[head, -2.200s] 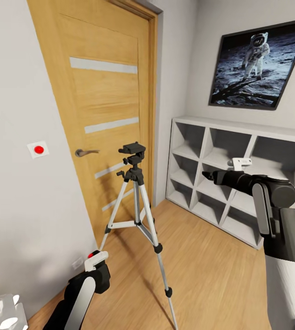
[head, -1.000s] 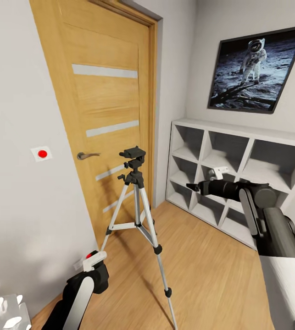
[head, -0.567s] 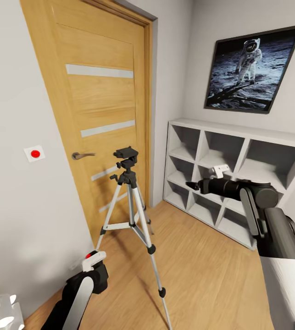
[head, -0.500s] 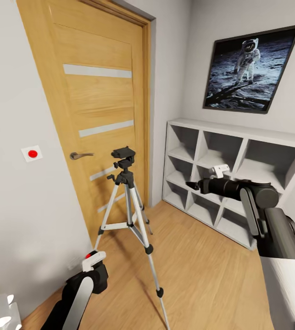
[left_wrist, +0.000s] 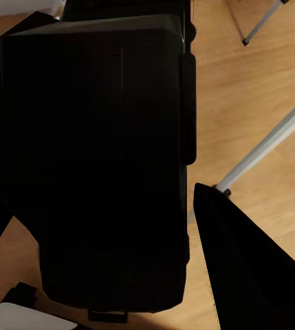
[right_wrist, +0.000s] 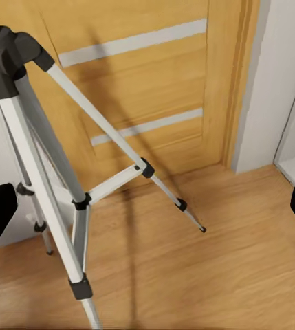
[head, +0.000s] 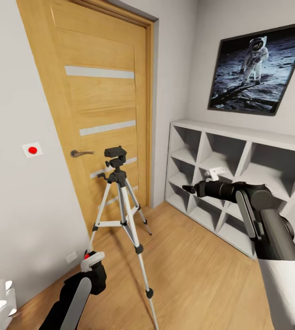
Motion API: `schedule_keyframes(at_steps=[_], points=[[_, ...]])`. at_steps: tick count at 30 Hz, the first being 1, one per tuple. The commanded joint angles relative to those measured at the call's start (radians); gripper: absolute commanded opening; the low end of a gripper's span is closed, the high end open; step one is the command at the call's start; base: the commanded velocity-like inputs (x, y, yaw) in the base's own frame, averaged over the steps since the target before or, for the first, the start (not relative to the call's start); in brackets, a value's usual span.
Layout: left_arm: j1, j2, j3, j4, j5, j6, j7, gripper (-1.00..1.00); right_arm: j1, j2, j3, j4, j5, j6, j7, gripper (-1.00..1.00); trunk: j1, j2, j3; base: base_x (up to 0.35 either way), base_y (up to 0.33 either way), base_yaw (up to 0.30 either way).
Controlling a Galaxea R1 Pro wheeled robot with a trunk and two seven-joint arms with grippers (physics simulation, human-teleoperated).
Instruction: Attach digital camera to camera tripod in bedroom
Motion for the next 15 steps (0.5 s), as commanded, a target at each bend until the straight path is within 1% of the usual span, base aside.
schedule_keyframes(at_steps=[1,2,8,10,12,13,15], points=[[0.0,0.0,-0.001,-0.002,0.008,0.003,0.009,-1.0,-0.001,-0.001,0.005,0.0,-0.002,0.005,0.001,1.0,0.001,-0.002,-0.002,0.0,-0.347,0.277],[0.0,0.002,0.0,-0.003,0.008,0.004,0.009,-1.0,-0.001,-0.001,0.015,0.002,-0.002,0.005,0.001,1.0,0.001,-0.002,-0.002,0.0,-0.347,0.282],[0.005,0.012,0.007,-0.006,0.009,0.004,0.008,-1.0,-0.001,-0.002,0.035,0.004,-0.002,0.005,0.001,1.0,0.001,-0.002,-0.002,0.0,-0.347,0.286],[0.006,0.014,0.038,-0.009,0.011,0.005,0.008,-1.0,-0.001,-0.002,0.038,0.004,-0.002,0.005,0.001,1.0,0.001,-0.002,-0.002,0.0,-0.347,0.29],[0.007,0.015,0.086,-0.016,0.014,0.017,0.007,-1.0,-0.001,-0.002,0.04,0.004,-0.002,0.005,0.001,1.0,0.001,-0.002,-0.002,0.0,-0.347,0.291],[0.008,0.016,0.132,-0.022,0.016,0.043,0.0,-1.0,-0.001,-0.002,0.042,0.004,-0.002,0.005,0.001,1.0,0.001,-0.002,-0.002,0.0,-0.347,0.291],[0.009,0.016,0.165,-0.025,0.017,0.069,-0.017,-1.0,-0.001,-0.002,0.043,0.004,-0.002,0.005,0.001,1.0,0.001,-0.002,-0.002,0.0,-0.347,0.292]])
